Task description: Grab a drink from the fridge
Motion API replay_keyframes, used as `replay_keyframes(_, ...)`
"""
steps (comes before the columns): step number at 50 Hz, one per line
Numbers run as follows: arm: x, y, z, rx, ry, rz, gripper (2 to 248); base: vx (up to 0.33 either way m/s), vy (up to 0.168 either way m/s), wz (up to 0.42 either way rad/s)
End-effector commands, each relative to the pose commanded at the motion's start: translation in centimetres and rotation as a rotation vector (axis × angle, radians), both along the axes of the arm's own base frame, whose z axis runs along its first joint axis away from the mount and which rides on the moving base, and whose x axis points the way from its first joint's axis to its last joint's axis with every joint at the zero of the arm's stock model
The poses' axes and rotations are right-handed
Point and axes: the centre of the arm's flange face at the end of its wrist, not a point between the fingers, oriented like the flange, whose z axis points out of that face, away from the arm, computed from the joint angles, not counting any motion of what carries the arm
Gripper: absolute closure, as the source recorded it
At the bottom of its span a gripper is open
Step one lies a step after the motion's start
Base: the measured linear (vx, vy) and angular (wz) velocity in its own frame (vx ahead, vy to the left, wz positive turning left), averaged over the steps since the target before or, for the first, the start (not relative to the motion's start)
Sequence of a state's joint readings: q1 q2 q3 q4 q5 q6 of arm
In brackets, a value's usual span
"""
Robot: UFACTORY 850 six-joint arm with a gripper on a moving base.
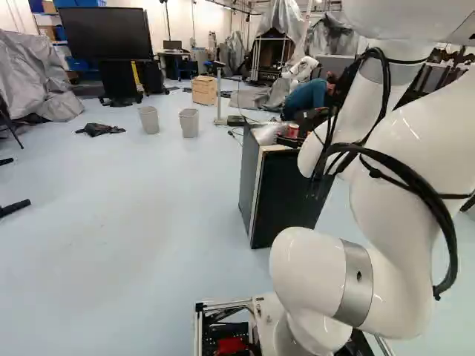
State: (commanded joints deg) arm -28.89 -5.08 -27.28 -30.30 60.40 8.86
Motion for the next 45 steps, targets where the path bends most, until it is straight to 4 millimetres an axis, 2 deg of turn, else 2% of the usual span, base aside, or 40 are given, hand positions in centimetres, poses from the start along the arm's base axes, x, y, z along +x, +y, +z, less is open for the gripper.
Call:
replay_keyframes(18, 3.7, -0.9, -0.2, 0.009, -0.013, -0.004, 3, 0.0, 0.0, 0.0)
replay_keyframes(45, 9.4, -2.9, -3.3, 0.046, 0.019, -0.046, 3, 0.0, 0.0, 0.0)
